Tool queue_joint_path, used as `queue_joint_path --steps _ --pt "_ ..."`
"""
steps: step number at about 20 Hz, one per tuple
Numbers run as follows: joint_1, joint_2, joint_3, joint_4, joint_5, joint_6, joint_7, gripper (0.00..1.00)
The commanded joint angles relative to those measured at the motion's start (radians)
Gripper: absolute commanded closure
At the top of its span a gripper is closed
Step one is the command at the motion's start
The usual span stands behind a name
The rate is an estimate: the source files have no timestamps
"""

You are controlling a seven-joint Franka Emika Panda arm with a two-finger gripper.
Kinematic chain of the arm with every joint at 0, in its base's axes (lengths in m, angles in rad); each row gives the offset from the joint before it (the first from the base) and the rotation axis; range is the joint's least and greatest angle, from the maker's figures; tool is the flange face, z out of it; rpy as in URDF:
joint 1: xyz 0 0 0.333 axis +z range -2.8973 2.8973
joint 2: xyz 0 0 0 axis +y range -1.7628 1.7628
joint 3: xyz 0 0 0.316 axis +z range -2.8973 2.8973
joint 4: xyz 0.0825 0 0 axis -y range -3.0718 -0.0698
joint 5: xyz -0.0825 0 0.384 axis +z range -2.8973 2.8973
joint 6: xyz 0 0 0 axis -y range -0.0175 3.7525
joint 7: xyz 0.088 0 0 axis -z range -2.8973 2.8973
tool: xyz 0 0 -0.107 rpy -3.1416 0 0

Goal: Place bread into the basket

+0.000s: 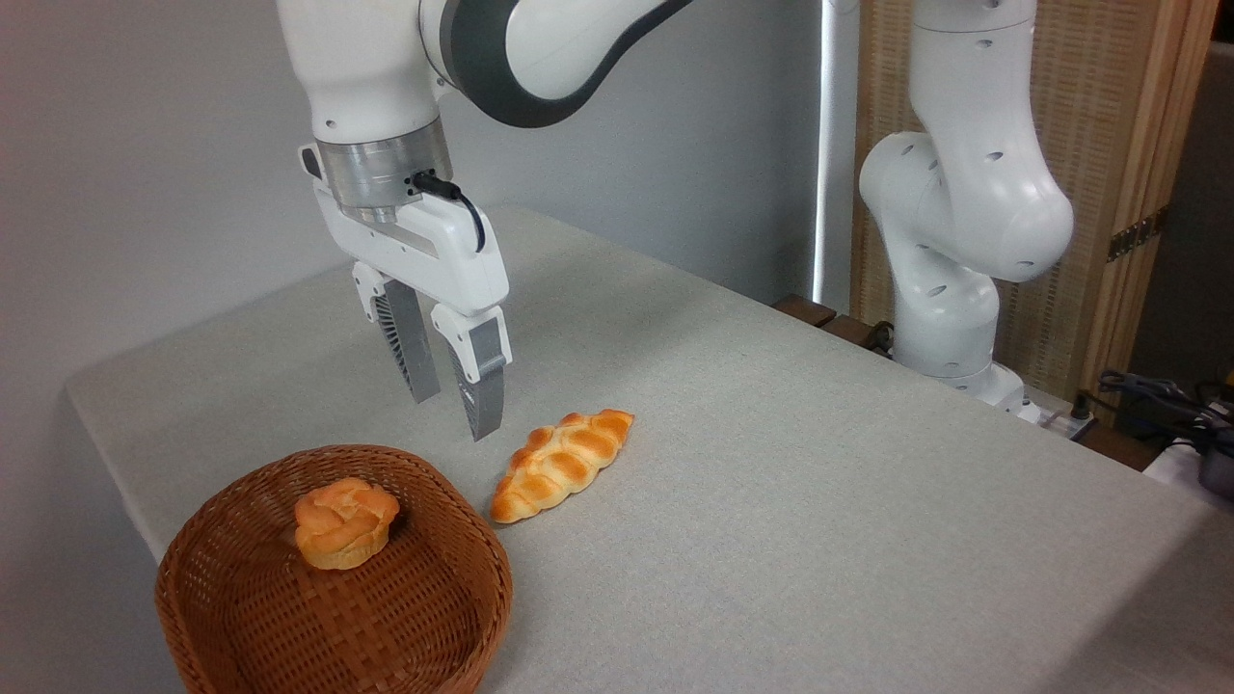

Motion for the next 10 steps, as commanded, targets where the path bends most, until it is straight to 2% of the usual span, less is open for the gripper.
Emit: queue_joint_path --steps 1,10 --pt "-0.002 -0.005 0.002 0.014 0.0 -0.027 -0.001 0.0" --pt "-0.002 -0.018 0.01 0.014 0.0 -0.027 0.007 0.0"
